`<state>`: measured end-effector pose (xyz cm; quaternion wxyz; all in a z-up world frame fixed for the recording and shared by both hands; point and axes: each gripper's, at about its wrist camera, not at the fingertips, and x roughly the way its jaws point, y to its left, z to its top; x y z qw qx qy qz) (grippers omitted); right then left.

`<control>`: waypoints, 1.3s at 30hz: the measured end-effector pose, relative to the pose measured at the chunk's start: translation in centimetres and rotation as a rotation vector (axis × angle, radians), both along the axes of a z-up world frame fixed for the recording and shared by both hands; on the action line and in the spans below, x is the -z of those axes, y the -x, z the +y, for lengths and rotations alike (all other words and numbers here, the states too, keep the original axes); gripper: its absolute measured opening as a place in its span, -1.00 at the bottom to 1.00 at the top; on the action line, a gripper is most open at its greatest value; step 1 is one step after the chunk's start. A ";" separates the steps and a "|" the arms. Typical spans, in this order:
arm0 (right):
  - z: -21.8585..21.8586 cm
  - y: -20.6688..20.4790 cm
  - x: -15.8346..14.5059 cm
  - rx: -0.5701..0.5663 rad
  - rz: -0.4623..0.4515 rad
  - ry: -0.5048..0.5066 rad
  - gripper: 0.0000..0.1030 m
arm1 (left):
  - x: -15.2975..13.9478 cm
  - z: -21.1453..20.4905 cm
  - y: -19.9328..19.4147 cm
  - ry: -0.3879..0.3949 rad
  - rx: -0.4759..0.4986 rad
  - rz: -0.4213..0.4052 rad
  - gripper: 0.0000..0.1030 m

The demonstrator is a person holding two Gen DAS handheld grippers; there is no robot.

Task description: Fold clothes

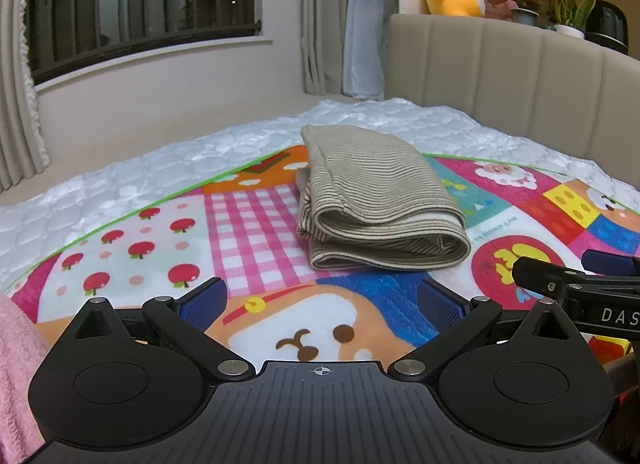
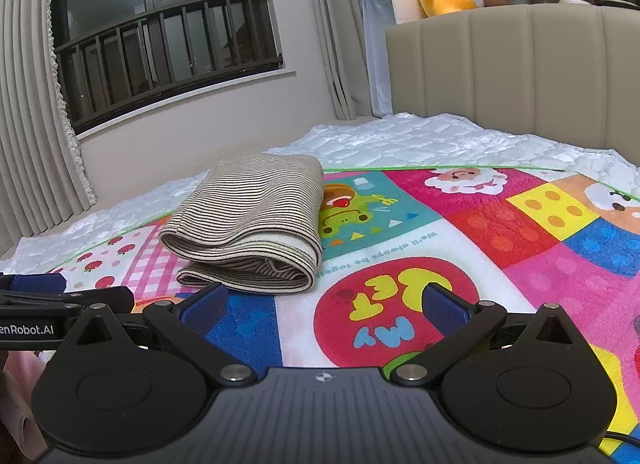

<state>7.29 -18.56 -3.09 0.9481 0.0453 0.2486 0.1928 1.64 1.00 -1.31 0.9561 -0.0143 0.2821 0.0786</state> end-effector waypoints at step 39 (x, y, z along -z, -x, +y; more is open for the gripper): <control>0.1 0.0 0.0 -0.005 0.002 0.003 1.00 | 0.0 -0.1 0.1 0.000 0.003 0.003 1.00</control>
